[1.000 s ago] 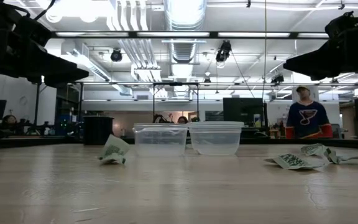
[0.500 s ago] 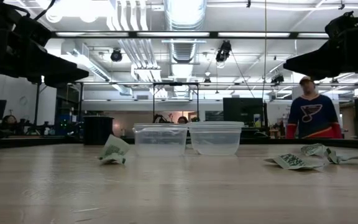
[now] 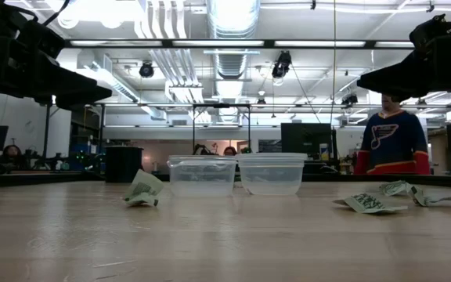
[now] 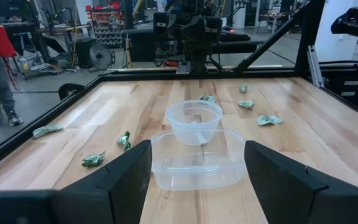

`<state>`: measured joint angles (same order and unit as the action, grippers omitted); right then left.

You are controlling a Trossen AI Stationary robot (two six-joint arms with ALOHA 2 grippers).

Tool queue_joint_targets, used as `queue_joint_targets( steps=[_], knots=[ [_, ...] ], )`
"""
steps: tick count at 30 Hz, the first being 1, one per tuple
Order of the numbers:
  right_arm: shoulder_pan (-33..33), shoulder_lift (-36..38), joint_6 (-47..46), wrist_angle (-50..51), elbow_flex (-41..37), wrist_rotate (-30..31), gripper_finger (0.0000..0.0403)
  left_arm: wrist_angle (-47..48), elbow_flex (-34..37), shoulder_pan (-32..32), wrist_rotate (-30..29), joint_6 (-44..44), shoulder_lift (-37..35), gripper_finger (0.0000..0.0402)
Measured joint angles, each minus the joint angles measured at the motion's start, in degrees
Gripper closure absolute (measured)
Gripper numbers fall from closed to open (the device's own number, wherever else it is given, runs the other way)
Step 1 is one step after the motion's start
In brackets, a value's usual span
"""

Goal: Pick and place Stevia / Truvia into bins

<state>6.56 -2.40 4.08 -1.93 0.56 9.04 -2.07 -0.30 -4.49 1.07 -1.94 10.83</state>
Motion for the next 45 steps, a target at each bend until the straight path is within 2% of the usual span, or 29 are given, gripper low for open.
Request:
queue_joint_targets(
  steps=[12, 20, 26, 33, 40, 45],
  knots=[
    [0.0, 0.0, 0.3, 0.0, 0.0, 0.0, 0.0250, 0.0, 0.0, 0.0, 0.0, 0.0, 0.0, 0.0162],
    [0.0, 0.0, 16.0, 0.0, 0.0, 0.0, 0.0250, 0.0, 0.0, 0.0, 0.0, 0.0, 0.0, 0.0162],
    [0.0, 0.0, 21.5, 0.0, 0.0, 0.0, 0.0250, 0.0, 0.0, 0.0, 0.0, 0.0, 0.0, 0.0162],
    [0.0, 0.0, 18.3, -0.2, 0.0, 0.0, 0.0250, 0.0, 0.0, 0.0, 0.0, 0.0, 0.0, 0.0162],
    [0.0, 0.0, 6.3, -0.3, 0.0, 0.0, 0.0250, 0.0, 0.0, 0.0, 0.0, 0.0, 0.0, 0.0162],
    [0.1, 0.0, 7.9, -1.9, 0.0, 0.0, 0.0250, 0.0, 0.0, 0.0, 0.0, 0.0, 0.0, 0.0162]
  ],
)
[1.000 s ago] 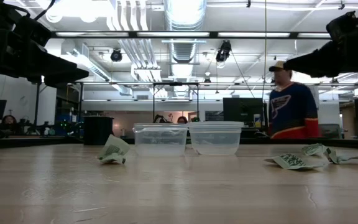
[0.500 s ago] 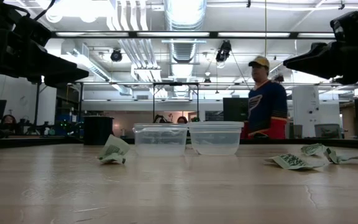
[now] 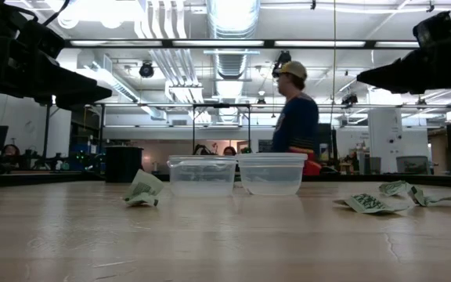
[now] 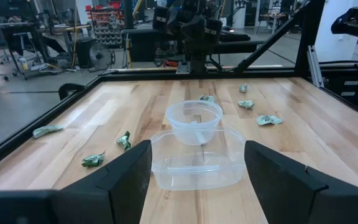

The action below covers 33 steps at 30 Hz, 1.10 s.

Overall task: Pick and place Stevia / Truvia into bins
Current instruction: Put the green stevia packet into the right transparent container

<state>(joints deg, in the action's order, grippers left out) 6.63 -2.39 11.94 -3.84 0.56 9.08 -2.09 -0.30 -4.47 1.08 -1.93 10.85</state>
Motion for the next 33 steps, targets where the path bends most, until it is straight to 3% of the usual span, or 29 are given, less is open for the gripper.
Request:
queue_joint_targets(
  steps=[18, 30, 33],
  knots=[
    [0.0, 0.0, -2.8, -1.5, 0.0, 0.0, 0.0250, 0.0, 0.0, 0.0, 0.0, 0.0, 0.0, 0.0162],
    [0.0, 0.0, -12.2, -2.4, 0.0, -0.8, 0.0250, 0.0, 0.0, 0.0, 0.0, 0.0, 0.0, 0.0162],
    [0.0, -0.1, -14.5, -2.3, 0.7, -4.2, 0.0250, 0.0, 0.0, 0.0, 0.0, 0.0, 0.0, 0.0162]
  ],
)
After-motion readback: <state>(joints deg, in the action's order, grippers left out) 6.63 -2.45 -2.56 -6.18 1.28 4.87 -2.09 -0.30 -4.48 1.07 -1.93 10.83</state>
